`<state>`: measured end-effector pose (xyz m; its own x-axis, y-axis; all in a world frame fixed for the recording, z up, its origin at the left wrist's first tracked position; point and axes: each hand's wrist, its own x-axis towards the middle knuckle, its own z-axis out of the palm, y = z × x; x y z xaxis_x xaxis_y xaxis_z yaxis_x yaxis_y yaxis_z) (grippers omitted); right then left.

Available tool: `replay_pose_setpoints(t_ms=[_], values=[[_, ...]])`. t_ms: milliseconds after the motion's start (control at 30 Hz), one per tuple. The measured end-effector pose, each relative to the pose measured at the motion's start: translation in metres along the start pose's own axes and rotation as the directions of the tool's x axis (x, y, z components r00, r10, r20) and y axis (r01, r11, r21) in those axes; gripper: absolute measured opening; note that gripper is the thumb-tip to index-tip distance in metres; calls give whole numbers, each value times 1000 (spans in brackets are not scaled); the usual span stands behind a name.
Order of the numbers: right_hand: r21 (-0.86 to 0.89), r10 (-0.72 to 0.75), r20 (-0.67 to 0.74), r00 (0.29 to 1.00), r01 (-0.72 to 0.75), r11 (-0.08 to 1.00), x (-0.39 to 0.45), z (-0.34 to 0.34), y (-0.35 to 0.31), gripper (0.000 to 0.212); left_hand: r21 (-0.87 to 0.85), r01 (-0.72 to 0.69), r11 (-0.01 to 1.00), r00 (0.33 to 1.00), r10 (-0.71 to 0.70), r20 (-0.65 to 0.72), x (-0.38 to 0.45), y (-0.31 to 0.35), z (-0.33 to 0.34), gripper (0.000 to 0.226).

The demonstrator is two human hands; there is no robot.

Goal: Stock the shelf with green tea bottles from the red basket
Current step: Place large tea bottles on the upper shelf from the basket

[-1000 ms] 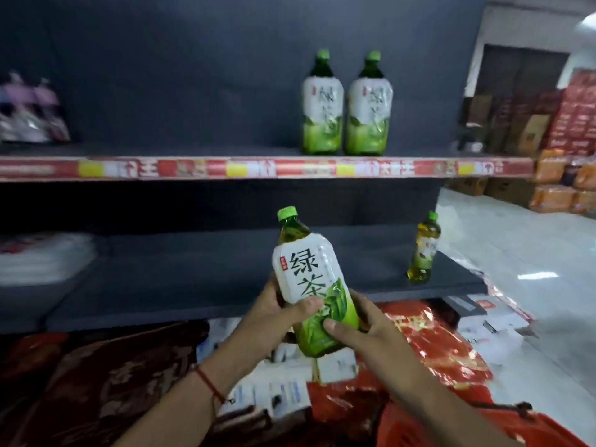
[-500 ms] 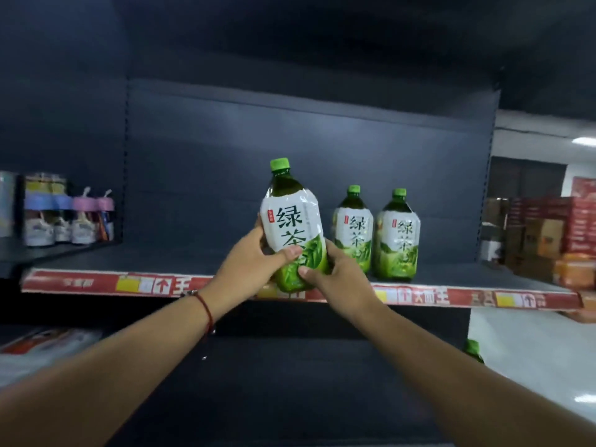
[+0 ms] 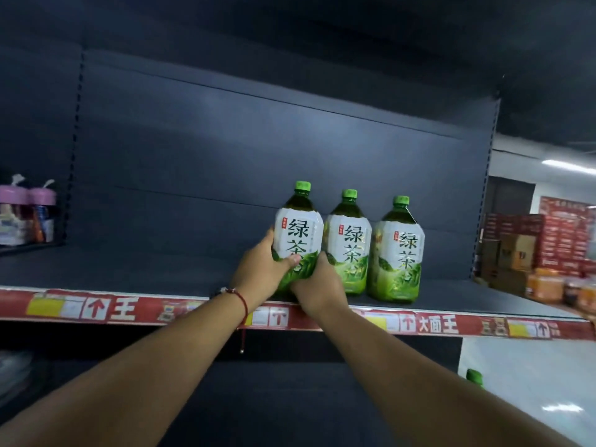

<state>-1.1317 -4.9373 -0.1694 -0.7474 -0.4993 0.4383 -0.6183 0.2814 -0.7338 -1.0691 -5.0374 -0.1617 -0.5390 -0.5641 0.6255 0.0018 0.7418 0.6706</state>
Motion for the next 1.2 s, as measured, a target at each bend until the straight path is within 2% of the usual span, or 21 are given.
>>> replay_pose_setpoints(t_ms=[133, 267, 333, 433, 533, 633, 767, 833, 900, 1000, 1067, 1133, 1200], values=[[-68, 15, 55, 998, -11, 998, 6, 0, -1, 81, 90, 27, 996, 999, -24, -35, 7, -8, 9, 47], [-282, -45, 160, 986, 90, 955, -9, -18, -3, 80, 287, 26, 957, 1000, -20, -24, -7, -2, 9, 56], [-432, -118, 246, 962, 218, 875, -26, -32, 0, 81, 442, -29, 896, 1000, 22, 22, -31, 2, 2, 65], [-588, -216, 359, 908, 400, 702, -65, -56, 14, 77, 554, -189, 811, 982, 164, 95, -80, 7, -5, 60], [-650, -175, 440, 881, 446, 615, -112, -76, 46, 79, 576, -286, 766, 957, 199, 210, -137, 5, 0, 59], [-674, -73, 490, 869, 430, 601, -166, -94, 90, 82, 567, -340, 750, 930, 178, 323, -199, 1, 17, 66], [-713, 104, 490, 866, 330, 618, -247, -115, 165, 79, 496, -348, 796, 824, 8, 566, -284, -3, 54, 76], [-731, 195, 478, 856, 265, 629, -290, -123, 205, 79, 451, -354, 819, 768, -20, 640, -329, -2, 75, 90], [-748, 301, 469, 831, 192, 636, -331, -129, 242, 81, 404, -336, 851, 730, -36, 683, -372, -3, 95, 93], [-777, 453, 449, 770, 86, 624, -390, -133, 292, 80, 353, -349, 868, 635, -58, 770, -428, -1, 123, 78], [-788, 529, 438, 727, 27, 615, -429, -133, 320, 76, 320, -385, 865, 539, -71, 839, -462, 0, 143, 75], [-804, 586, 457, 670, 28, 594, -462, -132, 343, 78, 290, -428, 856, 458, -71, 886, -490, -1, 161, 74], [-821, 630, 500, 594, 96, 562, -487, -129, 357, 84, 260, -466, 846, 380, -74, 922, -510, -3, 175, 72]])
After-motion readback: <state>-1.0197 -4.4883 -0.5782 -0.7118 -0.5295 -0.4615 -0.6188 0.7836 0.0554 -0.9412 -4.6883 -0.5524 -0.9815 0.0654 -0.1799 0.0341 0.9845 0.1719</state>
